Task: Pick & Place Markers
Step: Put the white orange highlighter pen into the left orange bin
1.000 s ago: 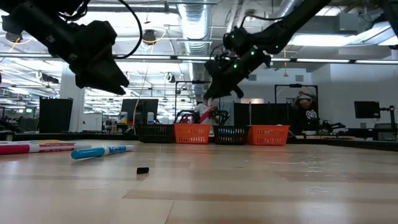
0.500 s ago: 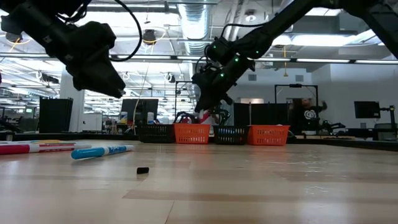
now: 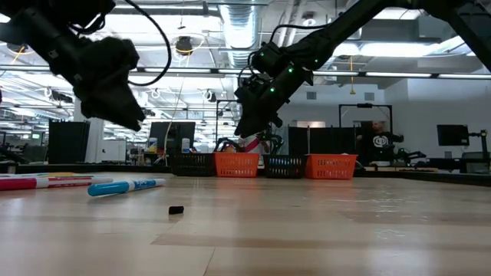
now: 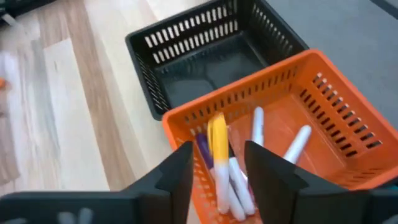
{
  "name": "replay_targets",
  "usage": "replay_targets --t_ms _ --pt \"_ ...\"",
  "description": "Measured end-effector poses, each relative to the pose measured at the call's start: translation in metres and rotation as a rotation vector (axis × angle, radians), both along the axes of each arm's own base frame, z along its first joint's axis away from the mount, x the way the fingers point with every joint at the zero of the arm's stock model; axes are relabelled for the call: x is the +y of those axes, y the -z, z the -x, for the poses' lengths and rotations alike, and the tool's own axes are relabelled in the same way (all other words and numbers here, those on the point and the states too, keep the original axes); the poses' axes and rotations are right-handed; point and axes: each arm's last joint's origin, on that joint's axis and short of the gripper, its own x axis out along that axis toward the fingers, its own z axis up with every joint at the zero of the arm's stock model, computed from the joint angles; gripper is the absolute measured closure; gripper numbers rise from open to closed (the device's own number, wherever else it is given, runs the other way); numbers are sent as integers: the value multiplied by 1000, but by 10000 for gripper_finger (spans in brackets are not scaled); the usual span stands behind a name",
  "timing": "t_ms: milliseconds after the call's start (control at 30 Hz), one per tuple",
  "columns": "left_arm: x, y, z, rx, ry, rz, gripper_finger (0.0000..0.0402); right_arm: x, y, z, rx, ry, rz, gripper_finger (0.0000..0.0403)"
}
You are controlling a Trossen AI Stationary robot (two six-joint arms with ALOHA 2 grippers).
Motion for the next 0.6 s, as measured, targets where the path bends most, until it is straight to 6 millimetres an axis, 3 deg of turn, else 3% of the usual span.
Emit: replay_targets --t_ms 200,333,600 --pt "1 14 7 33 -34 28 183 1 -3 0 -3 -10 7 223" --pt "2 23 13 61 -61 47 183 7 -17 1 -39 -18 17 214" --pt "8 34 26 205 -167 83 183 46 -55 2 -79 -162 71 227"
